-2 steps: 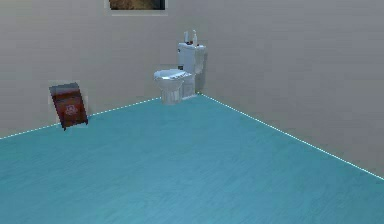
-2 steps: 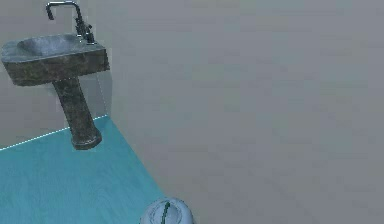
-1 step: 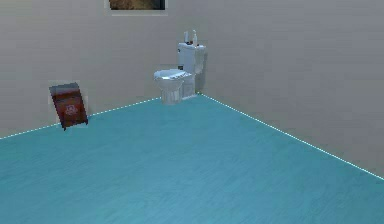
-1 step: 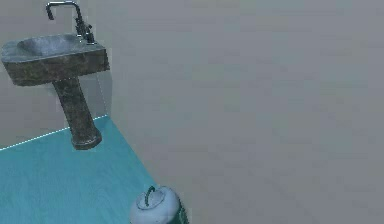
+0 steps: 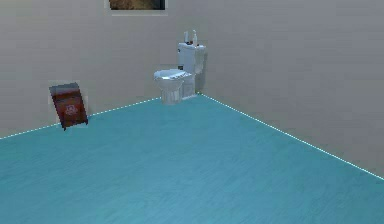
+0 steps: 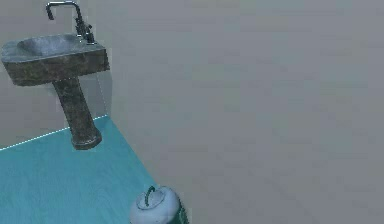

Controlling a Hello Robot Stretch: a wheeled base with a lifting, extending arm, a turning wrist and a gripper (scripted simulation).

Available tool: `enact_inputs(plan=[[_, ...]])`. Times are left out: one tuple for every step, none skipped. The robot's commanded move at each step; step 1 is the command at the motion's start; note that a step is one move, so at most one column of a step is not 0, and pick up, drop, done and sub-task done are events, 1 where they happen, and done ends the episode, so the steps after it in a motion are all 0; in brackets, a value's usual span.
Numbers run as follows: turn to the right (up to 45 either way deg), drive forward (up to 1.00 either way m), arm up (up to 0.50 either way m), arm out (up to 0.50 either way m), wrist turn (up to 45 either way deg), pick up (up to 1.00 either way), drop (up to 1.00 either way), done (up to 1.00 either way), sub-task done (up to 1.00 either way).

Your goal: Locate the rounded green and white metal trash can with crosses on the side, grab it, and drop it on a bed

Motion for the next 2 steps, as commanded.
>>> enact_inputs(plan=[[0.0,0.0,0.1,0.0,0.0,0.0,0.0,0.0,0.0],[0.0,0.0,0.5,0.0,0.0,0.0,0.0,0.0,0.0]])
